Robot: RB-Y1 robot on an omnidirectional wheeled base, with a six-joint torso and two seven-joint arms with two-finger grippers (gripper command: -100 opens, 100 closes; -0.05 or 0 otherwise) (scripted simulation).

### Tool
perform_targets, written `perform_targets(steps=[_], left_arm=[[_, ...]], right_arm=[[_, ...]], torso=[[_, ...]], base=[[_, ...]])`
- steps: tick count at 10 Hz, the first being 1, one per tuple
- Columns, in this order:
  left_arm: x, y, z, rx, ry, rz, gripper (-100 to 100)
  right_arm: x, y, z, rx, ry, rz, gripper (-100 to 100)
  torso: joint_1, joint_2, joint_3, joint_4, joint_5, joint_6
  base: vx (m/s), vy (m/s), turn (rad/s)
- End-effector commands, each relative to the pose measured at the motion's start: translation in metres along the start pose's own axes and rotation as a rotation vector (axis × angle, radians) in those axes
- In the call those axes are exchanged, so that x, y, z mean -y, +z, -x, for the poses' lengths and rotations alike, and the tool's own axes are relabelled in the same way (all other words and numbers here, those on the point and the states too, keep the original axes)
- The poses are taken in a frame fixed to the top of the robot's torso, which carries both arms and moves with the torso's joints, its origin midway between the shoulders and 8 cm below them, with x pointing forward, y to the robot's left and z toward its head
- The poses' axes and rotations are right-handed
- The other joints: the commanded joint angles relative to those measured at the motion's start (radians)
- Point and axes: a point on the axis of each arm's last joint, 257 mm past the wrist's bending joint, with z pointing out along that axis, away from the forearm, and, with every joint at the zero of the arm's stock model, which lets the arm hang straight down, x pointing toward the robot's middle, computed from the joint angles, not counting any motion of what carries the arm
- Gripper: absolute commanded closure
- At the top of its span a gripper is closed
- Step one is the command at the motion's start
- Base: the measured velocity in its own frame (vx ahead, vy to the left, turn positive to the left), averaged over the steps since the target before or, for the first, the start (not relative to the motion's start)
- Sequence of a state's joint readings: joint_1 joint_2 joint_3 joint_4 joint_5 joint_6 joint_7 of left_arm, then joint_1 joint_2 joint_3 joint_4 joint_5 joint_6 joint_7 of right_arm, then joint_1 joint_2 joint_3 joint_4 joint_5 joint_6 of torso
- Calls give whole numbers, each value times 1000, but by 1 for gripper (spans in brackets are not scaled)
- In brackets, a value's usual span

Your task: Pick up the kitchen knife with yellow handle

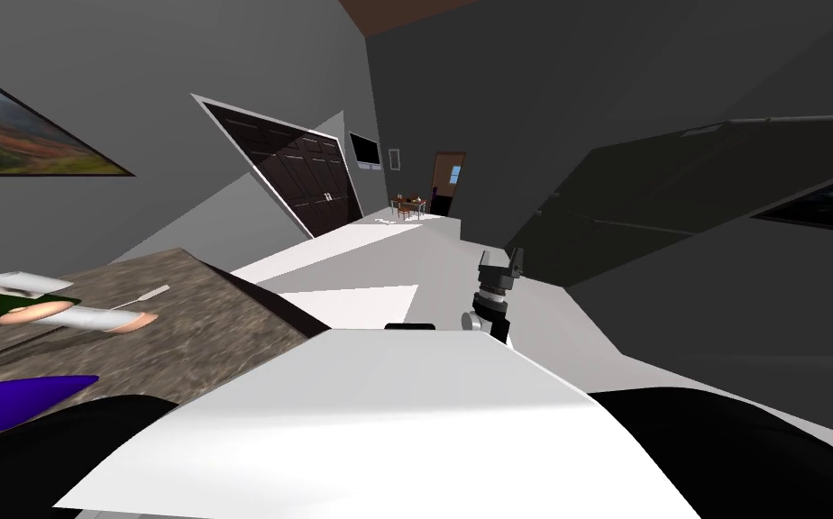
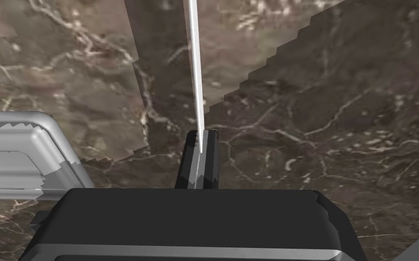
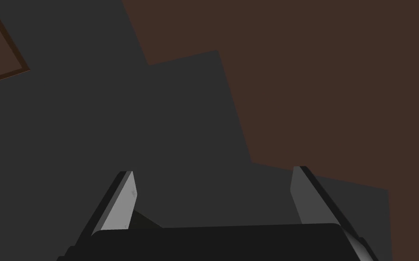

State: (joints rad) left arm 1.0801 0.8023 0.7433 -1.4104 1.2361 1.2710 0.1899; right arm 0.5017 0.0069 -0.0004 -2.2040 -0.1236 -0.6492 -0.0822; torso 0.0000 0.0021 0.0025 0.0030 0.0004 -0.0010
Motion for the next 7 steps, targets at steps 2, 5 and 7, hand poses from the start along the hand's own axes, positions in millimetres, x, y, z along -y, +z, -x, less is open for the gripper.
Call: perform_targets(steps=[2, 5, 7], left_arm=[[0, 0, 0, 0, 2, 1, 100], [6, -7, -4, -5, 5, -16, 100], [5, -3, -4, -3, 4, -17, 0]], right_arm=[[0, 0, 0, 0, 0, 0, 0], [0, 0, 0, 0, 0, 0, 0], [0, 0, 0, 0, 0, 0, 0]], torso=[[0, 0, 0, 0, 0, 0], [4, 1, 1, 1, 5, 1], [7, 0, 1, 1, 6, 1]], base=[[0, 0, 0], [0, 0, 4], [0, -4, 3]])
